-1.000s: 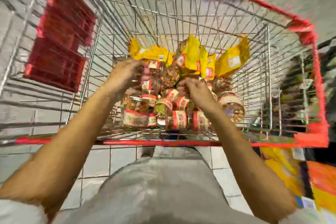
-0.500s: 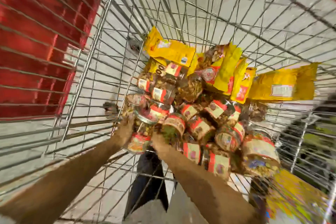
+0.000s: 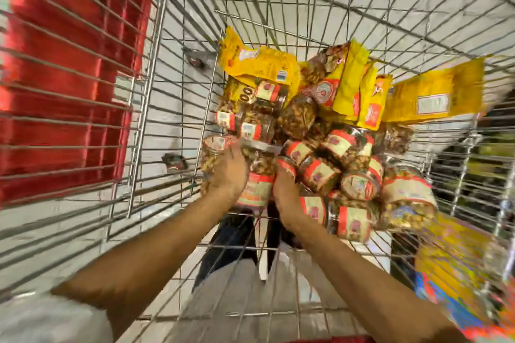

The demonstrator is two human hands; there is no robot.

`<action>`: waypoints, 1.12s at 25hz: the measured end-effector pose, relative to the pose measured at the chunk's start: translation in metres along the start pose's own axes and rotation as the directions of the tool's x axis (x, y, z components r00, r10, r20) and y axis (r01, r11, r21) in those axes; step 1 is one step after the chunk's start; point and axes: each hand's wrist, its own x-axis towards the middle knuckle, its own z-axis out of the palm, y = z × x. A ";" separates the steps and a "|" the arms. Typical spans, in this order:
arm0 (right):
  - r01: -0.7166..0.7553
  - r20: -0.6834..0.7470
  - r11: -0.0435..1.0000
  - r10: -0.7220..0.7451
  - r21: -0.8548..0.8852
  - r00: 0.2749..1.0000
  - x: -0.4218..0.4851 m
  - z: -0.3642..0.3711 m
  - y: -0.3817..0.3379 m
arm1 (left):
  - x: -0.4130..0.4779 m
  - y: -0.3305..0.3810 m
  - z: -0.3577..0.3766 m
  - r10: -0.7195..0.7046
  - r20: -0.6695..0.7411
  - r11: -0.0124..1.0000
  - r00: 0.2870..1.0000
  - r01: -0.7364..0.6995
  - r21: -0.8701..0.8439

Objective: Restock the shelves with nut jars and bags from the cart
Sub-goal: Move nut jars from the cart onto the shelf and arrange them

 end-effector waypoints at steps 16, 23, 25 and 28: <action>0.045 -0.036 0.824 -0.030 0.564 0.999 0.006 -0.107 -0.066 | 0.058 -0.021 -0.060 -0.097 0.047 0.976 0.994 0.104 -0.191; -0.079 0.142 0.834 0.001 0.547 0.990 0.053 -0.066 -0.042 | 0.074 -0.059 0.010 0.033 -0.158 0.990 0.987 -0.055 -0.134; -0.080 0.142 0.848 0.005 0.524 0.990 0.054 -0.062 -0.034 | 0.076 -0.052 0.014 0.063 -0.227 0.994 0.972 -0.081 -0.074; -0.124 0.151 0.845 0.052 0.520 0.987 0.048 -0.065 -0.030 | 0.093 -0.055 -0.001 -0.004 -0.164 0.996 0.987 -0.012 -0.093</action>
